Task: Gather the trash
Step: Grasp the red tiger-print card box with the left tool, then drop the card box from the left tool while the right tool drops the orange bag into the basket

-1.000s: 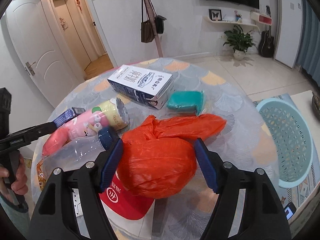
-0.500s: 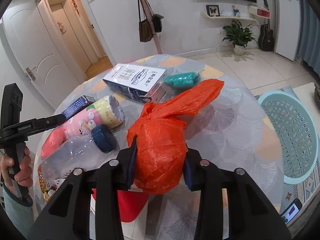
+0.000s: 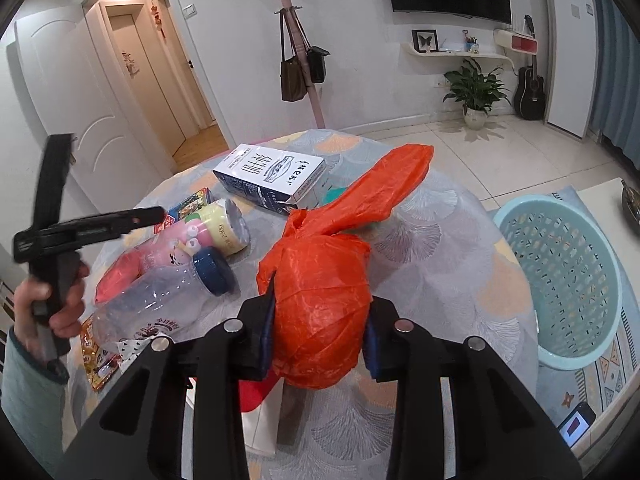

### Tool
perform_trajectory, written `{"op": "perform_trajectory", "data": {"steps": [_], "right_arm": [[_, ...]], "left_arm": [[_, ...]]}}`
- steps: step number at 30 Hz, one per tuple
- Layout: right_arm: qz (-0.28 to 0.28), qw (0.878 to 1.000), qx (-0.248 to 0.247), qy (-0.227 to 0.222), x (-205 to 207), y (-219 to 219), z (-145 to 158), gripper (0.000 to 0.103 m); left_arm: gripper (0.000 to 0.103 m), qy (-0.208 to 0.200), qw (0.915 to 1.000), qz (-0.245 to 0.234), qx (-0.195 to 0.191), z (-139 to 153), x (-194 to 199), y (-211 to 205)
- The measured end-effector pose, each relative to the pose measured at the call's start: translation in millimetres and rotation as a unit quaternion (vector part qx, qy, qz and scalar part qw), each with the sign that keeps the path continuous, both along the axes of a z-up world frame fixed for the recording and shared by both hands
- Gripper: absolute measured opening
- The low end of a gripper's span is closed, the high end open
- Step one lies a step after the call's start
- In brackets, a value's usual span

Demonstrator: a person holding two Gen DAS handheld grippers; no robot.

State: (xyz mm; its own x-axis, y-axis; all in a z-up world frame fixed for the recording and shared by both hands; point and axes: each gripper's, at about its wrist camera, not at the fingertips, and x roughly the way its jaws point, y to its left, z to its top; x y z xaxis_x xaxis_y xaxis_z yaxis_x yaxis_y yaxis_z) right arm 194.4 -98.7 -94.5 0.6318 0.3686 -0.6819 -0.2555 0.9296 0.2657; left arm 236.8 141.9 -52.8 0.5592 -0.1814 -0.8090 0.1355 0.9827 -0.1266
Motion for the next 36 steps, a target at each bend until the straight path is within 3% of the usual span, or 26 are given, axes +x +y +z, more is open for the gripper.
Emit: {"op": "perform_trajectory", "data": {"steps": [2, 4, 7, 15, 18, 20, 23, 30, 36], "right_arm": [[0.003, 1.000, 0.003, 0.000, 0.2, -1.6, 0.5, 0.031], [0.006, 1.000, 0.007, 0.001, 0.8, -3.7, 0.5, 0.031], [0.006, 1.000, 0.010, 0.003, 2.6, -6.7, -0.5, 0.031], [0.011, 1.000, 0.015, 0.003, 6.4, -9.2, -3.2, 0.031], [0.015, 1.000, 0.009, -0.013, 0.5, -9.8, 3.5, 0.031], [0.019, 0.999, 0.012, -0.023, -4.1, -11.7, 9.5, 0.031], [0.030, 0.998, 0.019, -0.048, -13.2, -14.2, 24.1, 0.031], [0.007, 0.994, 0.038, -0.101, -28.4, -42.7, 54.1, 0.031], [-0.057, 0.990, 0.029, -0.125, -29.0, -91.5, 65.3, 0.031]], "left_arm": [[0.078, 0.007, 0.9990, -0.011, 0.044, -5.3, 12.2, -9.4], [0.078, 0.018, 0.9977, -0.021, 0.061, -9.0, 21.2, -9.4], [0.079, 0.053, 0.9960, -0.048, 0.053, -14.6, 32.7, -9.2], [0.080, 0.058, 0.9926, -0.078, 0.072, -21.6, 27.9, -26.0], [0.079, 0.066, 0.9923, -0.090, 0.052, -25.2, 28.6, -30.6], [0.070, 0.058, 0.9930, -0.088, 0.053, -22.2, 26.4, -33.4], [0.066, 0.039, 0.9939, -0.081, 0.064, -15.5, 20.1, -37.8], [0.064, -0.040, 0.9975, -0.058, 0.010, 42.9, -8.8, -42.1], [0.064, -0.098, 0.9916, -0.080, -0.030, 90.7, -24.2, -100.9]]}}
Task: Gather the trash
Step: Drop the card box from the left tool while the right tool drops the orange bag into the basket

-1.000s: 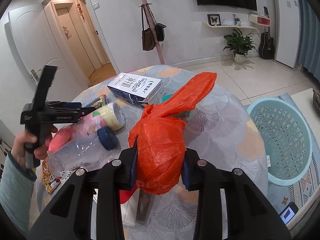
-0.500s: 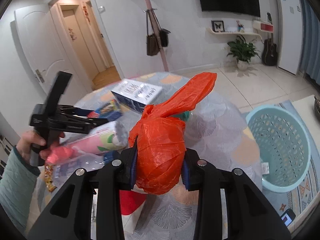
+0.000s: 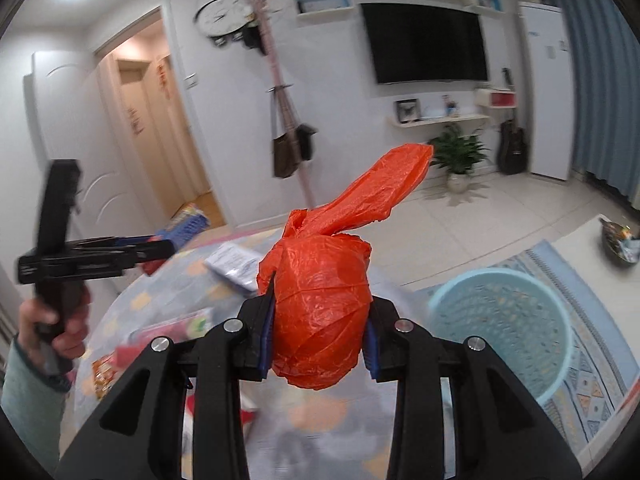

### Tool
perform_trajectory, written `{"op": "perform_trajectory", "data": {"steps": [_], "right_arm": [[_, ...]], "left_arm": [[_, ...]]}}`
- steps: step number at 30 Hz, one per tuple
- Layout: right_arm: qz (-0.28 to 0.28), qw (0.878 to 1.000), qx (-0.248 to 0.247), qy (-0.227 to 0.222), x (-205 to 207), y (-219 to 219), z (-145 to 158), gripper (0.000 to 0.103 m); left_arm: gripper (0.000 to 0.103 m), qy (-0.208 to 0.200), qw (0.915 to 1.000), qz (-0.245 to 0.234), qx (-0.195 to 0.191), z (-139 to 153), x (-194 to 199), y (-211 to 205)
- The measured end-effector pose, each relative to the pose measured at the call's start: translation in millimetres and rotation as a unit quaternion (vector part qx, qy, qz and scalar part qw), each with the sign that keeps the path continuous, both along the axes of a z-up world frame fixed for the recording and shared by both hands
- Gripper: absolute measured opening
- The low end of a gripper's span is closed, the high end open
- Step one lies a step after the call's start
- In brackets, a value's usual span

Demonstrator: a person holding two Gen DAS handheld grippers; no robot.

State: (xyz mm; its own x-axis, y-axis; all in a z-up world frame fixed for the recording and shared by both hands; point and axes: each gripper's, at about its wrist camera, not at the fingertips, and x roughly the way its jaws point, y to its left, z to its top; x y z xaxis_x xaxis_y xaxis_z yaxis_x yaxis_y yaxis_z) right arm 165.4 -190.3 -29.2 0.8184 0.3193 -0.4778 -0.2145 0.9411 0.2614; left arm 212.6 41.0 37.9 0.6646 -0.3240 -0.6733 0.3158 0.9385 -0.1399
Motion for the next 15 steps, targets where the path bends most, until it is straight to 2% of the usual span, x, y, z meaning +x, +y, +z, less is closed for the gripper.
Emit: {"op": "perform_trajectory", "data": {"steps": [6, 10, 15], "right_arm": [[-0.086, 0.996, -0.021, 0.007, 11.9, -60.7, -7.8, 0.031], [-0.126, 0.991, -0.024, 0.034, 28.1, -94.7, -24.5, 0.031], [-0.156, 0.982, -0.018, 0.103, 54.8, -126.7, -67.8, 0.031]], "left_arm": [[0.064, -0.020, 0.9986, -0.038, -0.031, 12.9, 5.4, -87.6], [0.065, 0.001, 0.9971, -0.059, -0.048, 2.0, 20.8, -135.7], [0.065, 0.039, 0.9957, -0.071, -0.045, -29.0, 44.2, -194.0]]}}
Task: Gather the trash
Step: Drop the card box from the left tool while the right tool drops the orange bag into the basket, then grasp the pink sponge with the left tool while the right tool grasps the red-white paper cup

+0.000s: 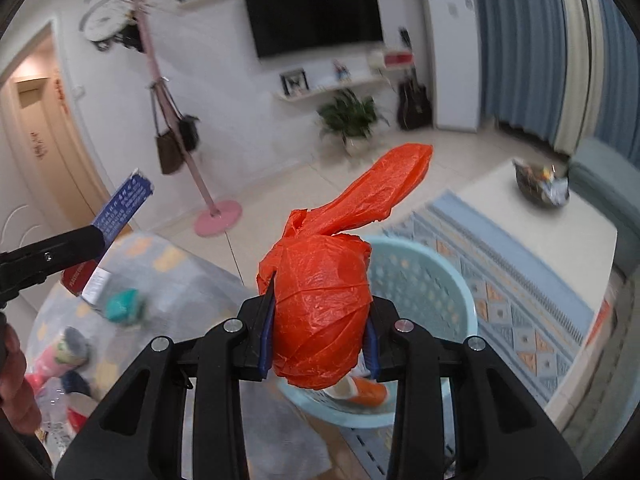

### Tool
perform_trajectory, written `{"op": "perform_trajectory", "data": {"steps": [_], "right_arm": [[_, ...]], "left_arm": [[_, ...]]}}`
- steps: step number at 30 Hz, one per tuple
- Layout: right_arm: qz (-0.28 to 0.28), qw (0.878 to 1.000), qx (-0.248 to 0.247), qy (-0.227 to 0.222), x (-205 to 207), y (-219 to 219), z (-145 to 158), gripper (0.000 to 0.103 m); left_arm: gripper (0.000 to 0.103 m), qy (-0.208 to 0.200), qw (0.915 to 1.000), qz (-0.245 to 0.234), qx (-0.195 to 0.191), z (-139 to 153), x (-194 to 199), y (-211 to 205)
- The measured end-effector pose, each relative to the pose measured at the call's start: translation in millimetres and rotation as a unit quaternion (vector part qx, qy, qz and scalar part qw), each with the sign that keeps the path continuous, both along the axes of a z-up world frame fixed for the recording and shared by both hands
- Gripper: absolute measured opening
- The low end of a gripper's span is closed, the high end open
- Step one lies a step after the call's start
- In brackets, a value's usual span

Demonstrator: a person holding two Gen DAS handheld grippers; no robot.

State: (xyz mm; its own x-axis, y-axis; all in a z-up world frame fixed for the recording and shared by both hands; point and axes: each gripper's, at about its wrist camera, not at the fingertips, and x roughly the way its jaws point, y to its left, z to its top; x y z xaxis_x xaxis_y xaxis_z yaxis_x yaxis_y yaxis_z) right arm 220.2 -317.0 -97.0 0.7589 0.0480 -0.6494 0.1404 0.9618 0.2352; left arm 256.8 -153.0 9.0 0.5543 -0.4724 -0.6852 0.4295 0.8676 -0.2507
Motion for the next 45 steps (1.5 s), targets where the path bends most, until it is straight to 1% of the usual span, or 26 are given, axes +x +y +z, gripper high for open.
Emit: {"op": "perform_trajectory", "data": {"steps": [5, 6, 9, 10, 11, 12, 14, 15, 17, 20, 24, 26, 32, 36, 40, 42, 45], "right_arm": [[-0.028, 0.998, 0.012, 0.060, 16.2, -22.4, -42.1, 0.032], [-0.034, 0.997, 0.015, 0.070, 18.6, -25.7, -49.2, 0.035], [-0.044, 0.995, 0.026, 0.090, 24.2, -32.1, -62.5, 0.036], [-0.047, 0.994, 0.031, 0.093, 23.0, -34.5, -66.3, 0.036], [-0.050, 0.993, 0.034, 0.098, 23.3, -37.2, -69.8, 0.039], [-0.054, 0.993, 0.038, 0.101, 23.1, -38.6, -71.4, 0.046], [-0.063, 0.992, 0.042, 0.099, 18.9, -42.8, -71.5, 0.055], [-0.065, 0.992, 0.039, 0.097, 15.6, -41.6, -70.5, 0.056], [-0.065, 0.993, 0.035, 0.093, 11.1, -41.8, -66.9, 0.056], [-0.060, 0.994, 0.041, 0.087, 2.9, -41.7, -59.1, 0.056], [-0.043, 0.996, 0.032, 0.070, -11.0, -28.4, -38.9, 0.056], [-0.030, 0.998, 0.023, 0.055, -18.9, -17.0, -25.4, 0.056], [0.023, 1.000, 0.004, -0.004, -47.0, 31.9, 23.4, 0.056], [0.060, 0.998, 0.006, -0.033, -63.0, 65.1, 46.0, 0.056], [0.107, 0.993, 0.006, -0.048, -78.2, 104.1, 56.2, 0.057], [0.128, 0.991, 0.009, -0.050, -84.1, 121.2, 56.9, 0.059], [0.158, 0.986, 0.010, -0.046, -92.6, 150.7, 53.4, 0.060]], "left_arm": [[0.065, 0.047, 0.9988, -0.009, 0.009, -42.5, 17.6, -37.7], [0.065, 0.053, 0.9985, -0.009, 0.011, -47.0, 17.3, -40.7], [0.065, 0.070, 0.9973, -0.012, 0.018, -62.9, 21.0, -52.7], [0.066, 0.074, 0.9970, -0.014, 0.017, -64.6, 24.9, -50.8], [0.066, 0.076, 0.9968, -0.015, 0.017, -66.1, 26.2, -52.7], [0.067, 0.078, 0.9968, -0.011, 0.017, -67.3, 25.2, -52.3], [0.075, 0.080, 0.9967, -0.010, 0.008, -66.3, 23.6, -48.6], [0.076, 0.079, 0.9968, -0.009, 0.005, -64.0, 21.2, -46.2], [0.078, 0.071, 0.9975, -0.007, 0.003, -58.1, 14.9, -39.7], [0.078, 0.056, 0.9984, -0.006, -0.001, -48.2, 2.4, -25.3], [0.078, 0.027, 0.9996, 0.000, 0.000, -31.5, -17.9, -10.0], [0.078, 0.013, 0.9999, 0.007, -0.003, -21.0, -29.5, 1.4], [0.078, -0.025, 0.9984, 0.047, -0.021, 9.9, -67.6, 56.2], [0.078, -0.044, 0.9944, 0.094, -0.020, 24.7, -95.7, 108.2], [0.078, -0.056, 0.9879, 0.145, 0.000, 29.4, -124.8, 160.8], [0.078, -0.056, 0.9841, 0.168, 0.010, 28.6, -137.8, 185.6], [0.078, -0.049, 0.9784, 0.200, 0.022, 23.2, -152.4, 219.5]]}}
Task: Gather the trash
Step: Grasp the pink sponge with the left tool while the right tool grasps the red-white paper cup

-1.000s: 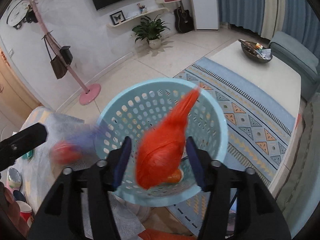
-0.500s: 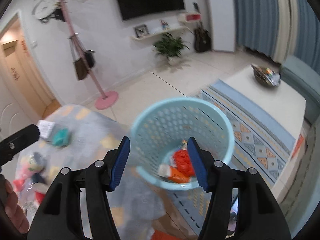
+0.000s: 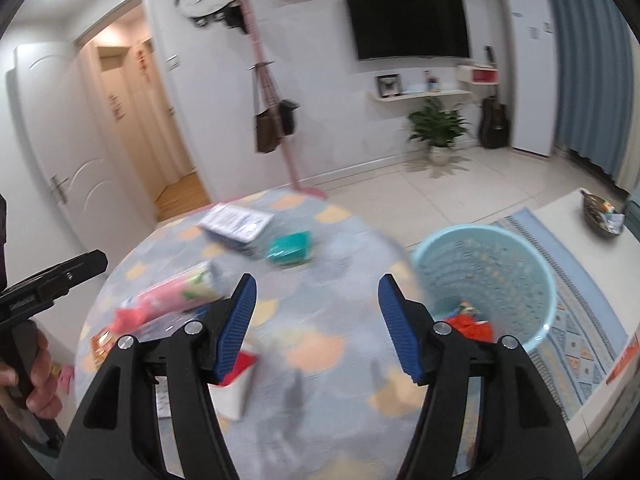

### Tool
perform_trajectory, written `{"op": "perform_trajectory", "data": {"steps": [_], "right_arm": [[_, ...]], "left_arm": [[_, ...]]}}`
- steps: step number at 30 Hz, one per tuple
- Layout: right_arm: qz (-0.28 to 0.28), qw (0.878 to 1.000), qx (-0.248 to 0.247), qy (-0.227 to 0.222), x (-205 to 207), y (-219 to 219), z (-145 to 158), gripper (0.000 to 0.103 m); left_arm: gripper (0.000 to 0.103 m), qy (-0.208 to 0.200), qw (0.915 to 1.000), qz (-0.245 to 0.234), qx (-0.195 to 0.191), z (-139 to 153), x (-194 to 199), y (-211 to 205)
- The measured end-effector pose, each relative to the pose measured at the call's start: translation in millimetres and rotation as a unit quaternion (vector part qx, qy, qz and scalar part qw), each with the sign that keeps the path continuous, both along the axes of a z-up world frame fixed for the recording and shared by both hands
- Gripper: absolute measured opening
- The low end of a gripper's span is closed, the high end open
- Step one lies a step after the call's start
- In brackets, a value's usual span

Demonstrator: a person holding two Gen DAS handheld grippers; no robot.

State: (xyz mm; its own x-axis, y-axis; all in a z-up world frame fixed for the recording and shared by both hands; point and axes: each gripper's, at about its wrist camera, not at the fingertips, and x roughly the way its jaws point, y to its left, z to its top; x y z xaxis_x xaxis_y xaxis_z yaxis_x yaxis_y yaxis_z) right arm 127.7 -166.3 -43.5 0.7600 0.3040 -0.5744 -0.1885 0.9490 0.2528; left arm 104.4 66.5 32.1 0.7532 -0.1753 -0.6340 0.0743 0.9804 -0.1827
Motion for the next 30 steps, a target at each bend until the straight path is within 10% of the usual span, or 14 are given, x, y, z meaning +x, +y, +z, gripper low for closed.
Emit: {"op": "perform_trajectory", "data": {"steps": [19, 30], "right_arm": [[0.067, 0.992, 0.006, 0.110, 10.1, 91.1, -76.2, 0.066], [0.088, 0.985, 0.022, 0.145, 20.7, 103.7, -96.0, 0.066]], "left_arm": [[0.076, 0.123, 0.9896, 0.045, -0.061, -94.2, 3.0, 77.7], [0.049, 0.118, 0.9902, 0.031, -0.068, -95.6, 5.7, 67.7]]}}
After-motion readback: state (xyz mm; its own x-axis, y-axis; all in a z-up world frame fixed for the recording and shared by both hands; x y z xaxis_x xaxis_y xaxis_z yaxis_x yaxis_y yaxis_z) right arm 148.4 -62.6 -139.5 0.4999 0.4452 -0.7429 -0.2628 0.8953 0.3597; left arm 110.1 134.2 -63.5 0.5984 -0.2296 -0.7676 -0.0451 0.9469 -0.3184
